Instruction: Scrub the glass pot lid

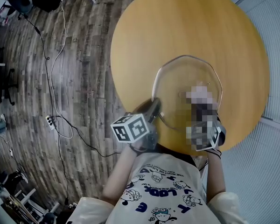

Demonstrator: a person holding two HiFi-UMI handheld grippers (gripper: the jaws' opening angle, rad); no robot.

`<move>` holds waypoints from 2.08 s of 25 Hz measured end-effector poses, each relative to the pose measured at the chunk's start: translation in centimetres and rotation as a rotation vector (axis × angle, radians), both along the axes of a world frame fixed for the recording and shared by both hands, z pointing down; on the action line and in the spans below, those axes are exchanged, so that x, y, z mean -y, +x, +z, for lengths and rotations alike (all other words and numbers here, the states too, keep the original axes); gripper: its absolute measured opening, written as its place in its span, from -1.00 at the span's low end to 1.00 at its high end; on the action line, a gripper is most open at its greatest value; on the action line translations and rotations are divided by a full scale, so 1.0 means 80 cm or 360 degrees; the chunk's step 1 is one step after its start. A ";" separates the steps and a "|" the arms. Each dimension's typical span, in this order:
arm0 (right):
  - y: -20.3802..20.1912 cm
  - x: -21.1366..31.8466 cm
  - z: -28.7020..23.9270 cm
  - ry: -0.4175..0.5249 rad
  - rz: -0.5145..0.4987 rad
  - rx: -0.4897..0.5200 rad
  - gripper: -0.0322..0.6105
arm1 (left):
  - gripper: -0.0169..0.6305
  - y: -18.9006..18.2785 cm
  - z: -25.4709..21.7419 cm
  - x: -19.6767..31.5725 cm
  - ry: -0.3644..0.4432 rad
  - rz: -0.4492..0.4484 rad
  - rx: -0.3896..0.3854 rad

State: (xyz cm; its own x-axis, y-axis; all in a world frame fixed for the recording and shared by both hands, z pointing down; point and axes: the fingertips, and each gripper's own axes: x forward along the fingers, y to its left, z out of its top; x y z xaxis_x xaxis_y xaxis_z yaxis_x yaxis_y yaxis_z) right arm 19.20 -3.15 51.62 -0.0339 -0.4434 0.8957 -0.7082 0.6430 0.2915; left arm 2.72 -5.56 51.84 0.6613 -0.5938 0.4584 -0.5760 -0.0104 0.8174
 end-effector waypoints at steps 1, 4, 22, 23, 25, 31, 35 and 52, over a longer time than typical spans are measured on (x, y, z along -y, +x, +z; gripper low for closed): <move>-0.001 -0.003 0.000 -0.0006 0.0008 0.0005 -0.70 | -0.68 0.000 0.000 -0.001 0.0000 0.0000 -0.0001; -0.004 -0.009 -0.001 -0.0027 0.0034 0.0025 -0.70 | -0.68 0.000 -0.001 0.001 -0.0001 0.0000 -0.0004; -0.032 -0.044 0.001 -0.0177 0.0134 0.0151 -0.70 | -0.68 0.002 0.004 0.000 -0.0005 0.0009 -0.0017; -0.036 -0.046 0.000 -0.0185 0.0135 0.0163 -0.70 | -0.68 0.002 0.003 0.000 -0.0006 0.0010 -0.0017; -0.044 -0.049 -0.001 -0.0204 0.0133 0.0188 -0.70 | -0.68 0.001 0.003 0.000 -0.0008 0.0010 -0.0019; -0.059 -0.055 -0.005 -0.0254 0.0123 0.0232 -0.70 | -0.68 0.002 0.001 0.000 -0.0010 0.0011 -0.0025; -0.071 -0.061 -0.009 -0.0287 0.0126 0.0273 -0.70 | -0.68 0.001 -0.002 -0.001 -0.0011 0.0011 -0.0028; -0.123 -0.055 -0.014 -0.0326 0.0039 0.0348 -0.70 | -0.68 0.001 -0.004 0.001 -0.0017 0.0004 -0.0028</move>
